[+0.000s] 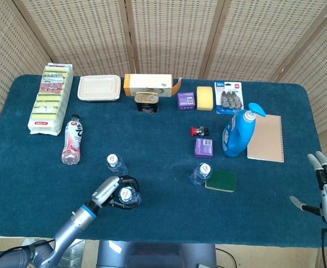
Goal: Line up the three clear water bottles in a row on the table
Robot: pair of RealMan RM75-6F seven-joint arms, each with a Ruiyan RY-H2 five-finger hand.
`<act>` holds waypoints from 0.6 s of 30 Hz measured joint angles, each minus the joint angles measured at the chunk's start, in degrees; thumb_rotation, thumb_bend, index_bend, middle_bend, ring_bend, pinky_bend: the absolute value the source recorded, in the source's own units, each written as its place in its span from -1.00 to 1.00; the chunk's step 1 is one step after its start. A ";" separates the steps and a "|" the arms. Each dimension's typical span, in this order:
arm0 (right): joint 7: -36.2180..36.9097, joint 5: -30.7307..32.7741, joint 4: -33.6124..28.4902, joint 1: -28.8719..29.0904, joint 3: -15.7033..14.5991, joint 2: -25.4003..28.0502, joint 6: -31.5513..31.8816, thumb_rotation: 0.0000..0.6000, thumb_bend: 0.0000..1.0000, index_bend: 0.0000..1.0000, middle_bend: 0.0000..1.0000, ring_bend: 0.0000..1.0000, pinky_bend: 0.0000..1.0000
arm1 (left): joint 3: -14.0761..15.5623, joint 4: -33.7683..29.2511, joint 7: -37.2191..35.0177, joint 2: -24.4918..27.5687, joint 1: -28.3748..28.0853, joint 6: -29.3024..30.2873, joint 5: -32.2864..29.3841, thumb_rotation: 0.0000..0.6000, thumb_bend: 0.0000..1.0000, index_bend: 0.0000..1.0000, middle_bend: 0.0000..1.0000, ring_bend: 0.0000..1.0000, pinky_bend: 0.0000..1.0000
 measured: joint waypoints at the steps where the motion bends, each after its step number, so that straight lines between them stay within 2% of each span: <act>1: -0.01 0.00 -0.03 -0.02 0.04 0.00 -0.01 1.00 -1.00 -0.92 -1.00 -1.00 -1.00 | -0.31 -0.26 0.05 0.15 -0.52 -0.41 0.02 1.00 -0.60 0.14 0.04 -0.23 -0.09; 5: -0.11 -0.14 -0.14 -0.09 0.13 0.01 -0.20 1.00 -1.00 -0.92 -1.00 -1.00 -1.00 | -2.13 -1.50 -0.56 0.78 -3.27 -2.68 -0.17 1.00 -0.60 0.14 0.04 -0.23 -0.09; 8: -0.28 -0.19 -0.19 -0.09 0.17 -0.02 -0.38 1.00 -1.00 -0.92 -1.00 -1.00 -1.00 | -4.79 -1.98 -1.04 0.84 -5.85 -4.91 -1.28 1.00 -0.60 0.14 0.04 -0.23 -0.09; 12: -0.34 -0.27 -0.35 -0.04 0.19 0.01 -0.74 1.00 -1.00 -0.92 -1.00 -1.00 -1.00 | -8.93 -1.52 0.15 -0.20 -9.17 -7.96 -4.82 1.00 -0.61 0.13 0.04 -0.23 -0.09; 18: -0.45 0.11 -0.35 0.05 0.47 -0.02 -1.26 1.00 -1.00 -0.92 -1.00 -1.00 -1.00 | -13.53 1.33 2.85 -3.30 -14.04 -13.96 -11.24 1.00 -0.60 0.14 0.04 -0.23 -0.09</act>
